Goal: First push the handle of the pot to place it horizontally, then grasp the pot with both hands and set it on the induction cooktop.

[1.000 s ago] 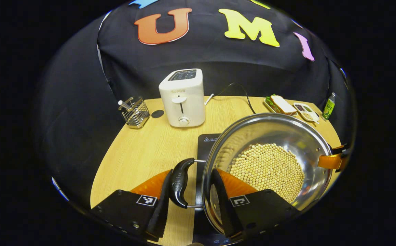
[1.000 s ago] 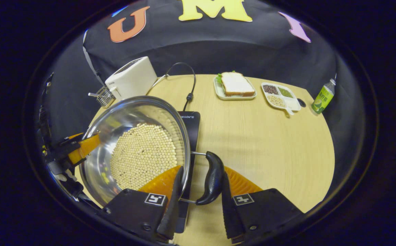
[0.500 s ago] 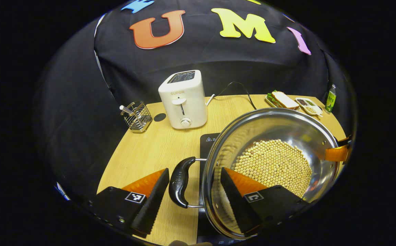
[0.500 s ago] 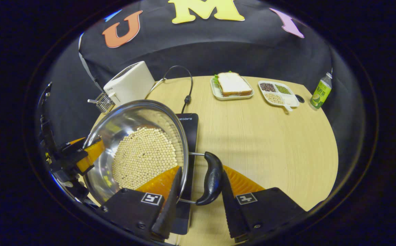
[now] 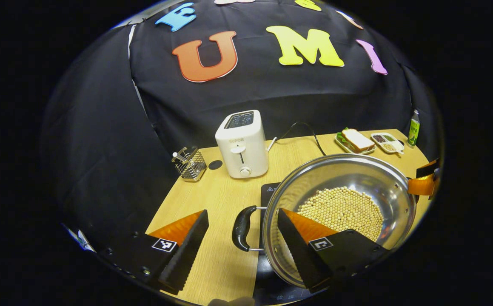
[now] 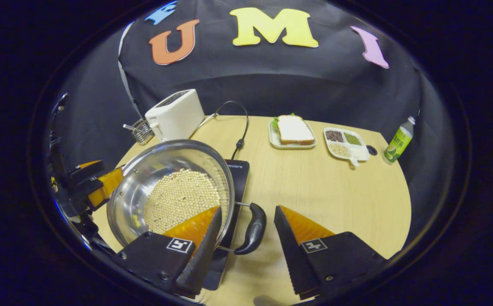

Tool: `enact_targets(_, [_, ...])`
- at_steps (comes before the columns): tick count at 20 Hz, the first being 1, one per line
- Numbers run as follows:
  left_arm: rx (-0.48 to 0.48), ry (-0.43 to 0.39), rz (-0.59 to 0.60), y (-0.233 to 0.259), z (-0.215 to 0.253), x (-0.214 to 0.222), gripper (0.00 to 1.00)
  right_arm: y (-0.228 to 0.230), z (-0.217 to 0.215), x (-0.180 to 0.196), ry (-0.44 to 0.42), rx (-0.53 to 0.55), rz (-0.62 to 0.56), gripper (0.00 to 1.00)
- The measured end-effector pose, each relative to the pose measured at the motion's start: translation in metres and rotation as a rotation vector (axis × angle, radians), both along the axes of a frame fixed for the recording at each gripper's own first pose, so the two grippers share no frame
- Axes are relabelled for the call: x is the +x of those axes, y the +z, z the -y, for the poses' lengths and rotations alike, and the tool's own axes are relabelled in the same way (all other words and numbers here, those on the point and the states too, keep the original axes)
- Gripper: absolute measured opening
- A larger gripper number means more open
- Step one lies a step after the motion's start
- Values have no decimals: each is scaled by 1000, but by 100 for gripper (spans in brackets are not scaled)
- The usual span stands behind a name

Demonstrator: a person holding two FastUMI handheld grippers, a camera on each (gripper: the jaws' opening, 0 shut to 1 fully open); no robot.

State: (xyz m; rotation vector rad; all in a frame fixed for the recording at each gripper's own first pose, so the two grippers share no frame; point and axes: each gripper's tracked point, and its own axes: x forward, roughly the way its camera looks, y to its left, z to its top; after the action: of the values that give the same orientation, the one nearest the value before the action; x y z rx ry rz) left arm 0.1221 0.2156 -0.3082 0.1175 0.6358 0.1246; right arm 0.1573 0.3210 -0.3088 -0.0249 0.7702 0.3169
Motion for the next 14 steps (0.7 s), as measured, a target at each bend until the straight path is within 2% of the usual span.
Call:
enact_targets(6, [-16,3,60,40,18,-14,97,29,9,-9,40,-12,79,78])
enact_targets(14, [-47,-16,197,124,66,-43,96,106,45,-35,53,24,232,78])
